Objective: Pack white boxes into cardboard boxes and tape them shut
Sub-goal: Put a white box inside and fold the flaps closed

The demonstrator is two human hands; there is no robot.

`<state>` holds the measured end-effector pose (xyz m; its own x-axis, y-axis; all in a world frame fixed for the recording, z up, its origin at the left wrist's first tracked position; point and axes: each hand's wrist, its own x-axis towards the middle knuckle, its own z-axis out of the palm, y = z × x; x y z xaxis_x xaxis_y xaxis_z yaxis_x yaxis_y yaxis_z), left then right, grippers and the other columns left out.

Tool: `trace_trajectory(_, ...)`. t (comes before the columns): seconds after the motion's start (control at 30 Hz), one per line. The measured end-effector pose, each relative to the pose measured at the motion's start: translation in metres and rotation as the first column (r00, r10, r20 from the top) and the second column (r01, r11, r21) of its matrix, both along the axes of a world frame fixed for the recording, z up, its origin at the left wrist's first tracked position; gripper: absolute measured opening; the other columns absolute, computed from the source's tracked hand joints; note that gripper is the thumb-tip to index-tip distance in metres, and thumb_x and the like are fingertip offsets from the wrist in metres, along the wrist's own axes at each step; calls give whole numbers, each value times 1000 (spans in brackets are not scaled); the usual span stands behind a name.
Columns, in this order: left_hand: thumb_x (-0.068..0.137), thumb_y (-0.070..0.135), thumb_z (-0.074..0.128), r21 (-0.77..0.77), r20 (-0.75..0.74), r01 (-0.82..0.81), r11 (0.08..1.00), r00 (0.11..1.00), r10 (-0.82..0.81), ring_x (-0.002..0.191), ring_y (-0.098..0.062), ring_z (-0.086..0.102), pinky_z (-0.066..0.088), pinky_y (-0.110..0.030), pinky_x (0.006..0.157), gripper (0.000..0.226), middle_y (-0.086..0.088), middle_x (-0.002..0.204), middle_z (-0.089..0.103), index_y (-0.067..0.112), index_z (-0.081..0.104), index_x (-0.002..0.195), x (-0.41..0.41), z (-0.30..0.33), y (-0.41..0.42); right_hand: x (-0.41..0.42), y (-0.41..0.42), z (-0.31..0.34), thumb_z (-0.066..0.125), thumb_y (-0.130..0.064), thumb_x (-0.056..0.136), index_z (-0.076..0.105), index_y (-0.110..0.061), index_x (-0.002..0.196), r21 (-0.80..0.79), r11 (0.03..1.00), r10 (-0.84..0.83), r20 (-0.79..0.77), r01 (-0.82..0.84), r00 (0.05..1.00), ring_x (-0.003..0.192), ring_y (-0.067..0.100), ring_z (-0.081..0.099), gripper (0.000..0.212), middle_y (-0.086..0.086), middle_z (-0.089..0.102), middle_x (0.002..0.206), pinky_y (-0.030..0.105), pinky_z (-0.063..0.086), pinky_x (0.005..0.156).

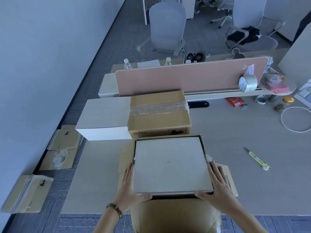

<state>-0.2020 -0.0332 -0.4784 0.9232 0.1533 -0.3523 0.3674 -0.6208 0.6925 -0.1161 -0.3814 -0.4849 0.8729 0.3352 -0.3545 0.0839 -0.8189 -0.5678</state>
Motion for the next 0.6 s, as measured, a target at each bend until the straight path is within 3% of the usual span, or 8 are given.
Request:
trace_trajectory(0.1, 59, 101, 35, 23, -6, -39, 999, 999, 39, 146, -2, -25, -6, -33, 123, 129, 19, 157, -27, 31, -23, 151, 4, -4, -9, 2, 0, -3, 13, -101, 65, -29, -42, 148, -14, 999, 32, -1, -32, 999, 143, 9, -40, 110, -27, -44, 150, 38, -14, 122)
trace_trajectory(0.17, 65, 100, 16, 121, -15, -27, 992, 999, 29, 146, -9, -27, -7, -35, 123, 114, 14, 156, -31, 33, -30, 144, 4, -9, -12, 1, 2, -7, 18, -88, 80, -30, -41, 149, -34, 999, 38, -8, -38, 999, 144, 11, -39, 96, -26, -45, 149, 42, -12, 124)
trace_trajectory(0.27, 91, 71, 37, 258, -48, 30, 966, 999, -19, 143, -11, -30, -4, -40, 123, 95, 8, 156, -36, 33, -35, 142, 2, -15, -13, -2, 4, -10, 35, -64, 97, -33, -37, 148, -106, 994, 41, 14, -39, 999, 146, 15, -37, 89, -20, -46, 150, 45, -9, 125)
trace_trajectory(0.37, 98, 49, 50, 237, -47, 25, 971, 999, -15, 142, -9, -30, -4, -42, 123, 96, 10, 155, -36, 34, -34, 143, 3, -15, -15, -3, 5, -11, 40, -60, 99, -32, -36, 148, -122, 992, 35, 24, -32, 999, 146, 16, -35, 91, -18, -44, 152, 42, -13, 123)
trace_trajectory(0.5, 90, 50, 64, 106, 58, -157, 982, 987, 152, 151, -17, 1, 12, -41, 123, 99, 7, 163, 4, 23, -4, 158, 5, -14, -5, 0, 2, -9, 47, -58, 97, -13, -43, 153, -31, 999, -27, 25, 28, 999, 149, 9, -28, 83, -25, -29, 157, 38, -13, 122)
trace_trajectory(0.6, 83, 78, 41, 52, 11, -350, 935, 937, 350, 148, -25, 19, 20, -46, 120, 97, -4, 160, 25, 15, 24, 156, 12, -11, 13, 6, -4, -4, 49, -52, 98, 15, -39, 157, 49, 983, -180, 15, 179, 984, 154, 10, -9, 69, -19, 0, 165, 40, -5, 124)
